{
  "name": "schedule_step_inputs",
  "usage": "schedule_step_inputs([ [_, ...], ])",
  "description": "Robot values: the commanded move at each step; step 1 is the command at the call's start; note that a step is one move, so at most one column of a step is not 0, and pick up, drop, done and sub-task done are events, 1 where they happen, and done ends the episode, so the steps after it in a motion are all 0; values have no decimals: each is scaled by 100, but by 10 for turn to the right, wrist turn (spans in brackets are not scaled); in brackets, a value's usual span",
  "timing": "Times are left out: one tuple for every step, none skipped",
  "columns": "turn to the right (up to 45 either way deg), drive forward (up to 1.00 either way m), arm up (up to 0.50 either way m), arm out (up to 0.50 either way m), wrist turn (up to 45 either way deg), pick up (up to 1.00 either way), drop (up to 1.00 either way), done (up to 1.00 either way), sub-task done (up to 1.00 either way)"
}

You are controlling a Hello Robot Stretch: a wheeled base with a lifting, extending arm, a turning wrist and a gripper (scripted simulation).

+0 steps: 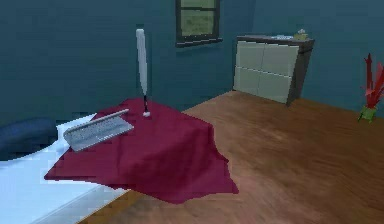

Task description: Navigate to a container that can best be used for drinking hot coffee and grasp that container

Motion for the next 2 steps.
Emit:
schedule_step_inputs([
  [0, 0, 0, 42, 0, 0, 0, 0, 0],
  [0, 0, 0, 0, 450, 0, 0, 0, 0],
])
